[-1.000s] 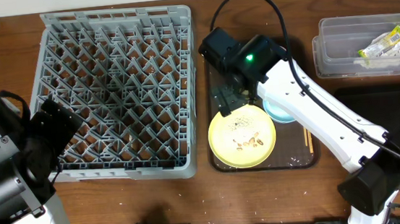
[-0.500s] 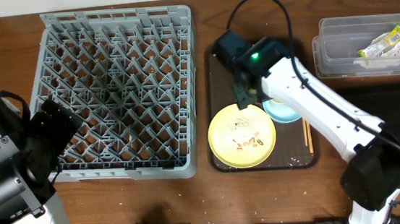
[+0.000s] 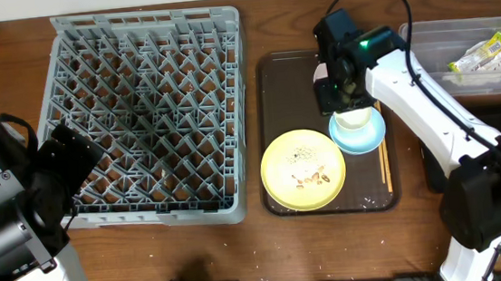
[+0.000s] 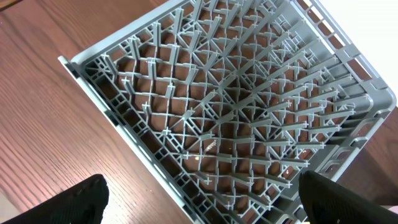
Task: Sort waste into correct bins and load items into the dishwasher
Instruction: 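Move the right gripper over the tray and grasp the white cup, then carry the white cup left and set it into the dish rack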
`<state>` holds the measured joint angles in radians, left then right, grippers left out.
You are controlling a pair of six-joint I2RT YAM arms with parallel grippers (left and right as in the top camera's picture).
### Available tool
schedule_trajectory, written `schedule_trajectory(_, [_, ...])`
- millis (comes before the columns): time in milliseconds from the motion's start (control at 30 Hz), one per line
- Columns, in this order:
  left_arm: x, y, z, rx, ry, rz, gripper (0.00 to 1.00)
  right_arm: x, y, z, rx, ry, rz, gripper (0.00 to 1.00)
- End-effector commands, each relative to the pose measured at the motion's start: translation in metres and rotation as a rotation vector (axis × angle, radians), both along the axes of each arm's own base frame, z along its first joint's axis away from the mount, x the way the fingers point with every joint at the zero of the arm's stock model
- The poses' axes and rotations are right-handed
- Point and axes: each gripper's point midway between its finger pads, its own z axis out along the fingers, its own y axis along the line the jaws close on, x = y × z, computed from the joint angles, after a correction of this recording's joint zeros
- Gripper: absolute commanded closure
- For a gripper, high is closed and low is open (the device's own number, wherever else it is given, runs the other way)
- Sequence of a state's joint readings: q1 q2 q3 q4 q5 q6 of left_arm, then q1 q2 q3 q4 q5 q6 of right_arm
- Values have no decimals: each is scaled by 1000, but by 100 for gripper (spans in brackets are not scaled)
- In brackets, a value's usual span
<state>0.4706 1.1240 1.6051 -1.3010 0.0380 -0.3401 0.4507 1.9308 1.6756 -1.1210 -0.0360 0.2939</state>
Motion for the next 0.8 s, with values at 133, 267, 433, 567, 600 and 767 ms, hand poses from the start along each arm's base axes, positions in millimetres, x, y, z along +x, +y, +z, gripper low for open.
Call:
schedule_trajectory(133, [-1,2,2,12,-1,7,1,-16,-11,-40,-90,35,-100,51])
schedule_trajectory(267, [-1,2,2,12,-1,7,1,-19,-9,-48,-78,44,-96,57])
schedule_trajectory(433, [-1,2,2,12,-1,7,1,-18,-5,-47,-73,33,-90,72])
schedule_trajectory(567, [-1,2,2,12,-1,7,1,-15,-3,-38,-66,27,-102,88])
schedule_trajectory(600, [-1,2,2,12,-1,6,2,-14,-3,-33,-64,25,-104,95])
schedule_trajectory(767, [-1,2,2,12,-1,6,1,-9,0,-11,-57,13,-102,99])
